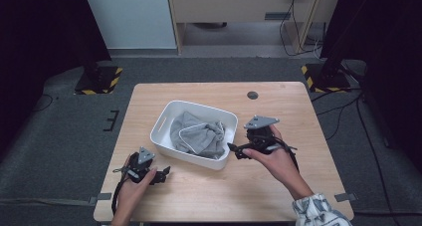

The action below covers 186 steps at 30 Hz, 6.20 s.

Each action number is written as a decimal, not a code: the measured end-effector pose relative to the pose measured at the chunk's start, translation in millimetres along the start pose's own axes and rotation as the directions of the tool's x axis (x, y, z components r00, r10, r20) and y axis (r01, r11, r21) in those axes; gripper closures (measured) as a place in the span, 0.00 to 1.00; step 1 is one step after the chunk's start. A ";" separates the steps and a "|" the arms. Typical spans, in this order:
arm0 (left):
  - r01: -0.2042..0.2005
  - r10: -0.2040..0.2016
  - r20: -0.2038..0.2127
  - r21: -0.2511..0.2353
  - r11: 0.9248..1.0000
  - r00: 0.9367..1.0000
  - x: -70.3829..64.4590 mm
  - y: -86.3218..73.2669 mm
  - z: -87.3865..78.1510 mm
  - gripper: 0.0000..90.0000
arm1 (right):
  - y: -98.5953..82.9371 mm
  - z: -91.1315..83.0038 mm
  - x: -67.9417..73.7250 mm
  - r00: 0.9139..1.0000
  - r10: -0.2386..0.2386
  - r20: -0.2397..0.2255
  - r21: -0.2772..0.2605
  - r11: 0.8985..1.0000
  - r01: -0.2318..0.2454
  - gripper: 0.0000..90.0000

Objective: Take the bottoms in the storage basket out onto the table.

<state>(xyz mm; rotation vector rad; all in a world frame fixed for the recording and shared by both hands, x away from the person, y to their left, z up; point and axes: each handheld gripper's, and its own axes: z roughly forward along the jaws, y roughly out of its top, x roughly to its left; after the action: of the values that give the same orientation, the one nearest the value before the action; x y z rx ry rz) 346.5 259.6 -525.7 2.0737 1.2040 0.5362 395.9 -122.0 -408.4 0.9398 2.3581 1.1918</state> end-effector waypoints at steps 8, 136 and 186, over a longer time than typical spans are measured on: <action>0.013 -0.013 -0.004 0.000 1.000 1.000 3.1 -0.6 -0.6 0.04 | 28.1 14.0 -5.0 1.000 -0.014 0.001 0.030 0.999 0.014 0.07; 0.034 -0.034 -0.009 -0.018 0.999 0.999 7.7 1.9 -1.3 0.03 | 32.8 215.8 39.2 0.995 0.046 -0.086 0.309 0.951 -0.017 0.00; 0.053 -0.054 -0.016 -0.022 0.998 0.998 10.7 1.0 -2.8 0.04 | 43.5 209.7 40.1 0.996 -0.006 -0.085 0.370 0.928 0.038 0.59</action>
<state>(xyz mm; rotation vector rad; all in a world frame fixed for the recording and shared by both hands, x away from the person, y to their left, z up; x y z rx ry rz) 350.6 269.5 -522.9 2.0164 1.2542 0.5401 500.9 46.7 -497.7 0.9888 2.7128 0.7999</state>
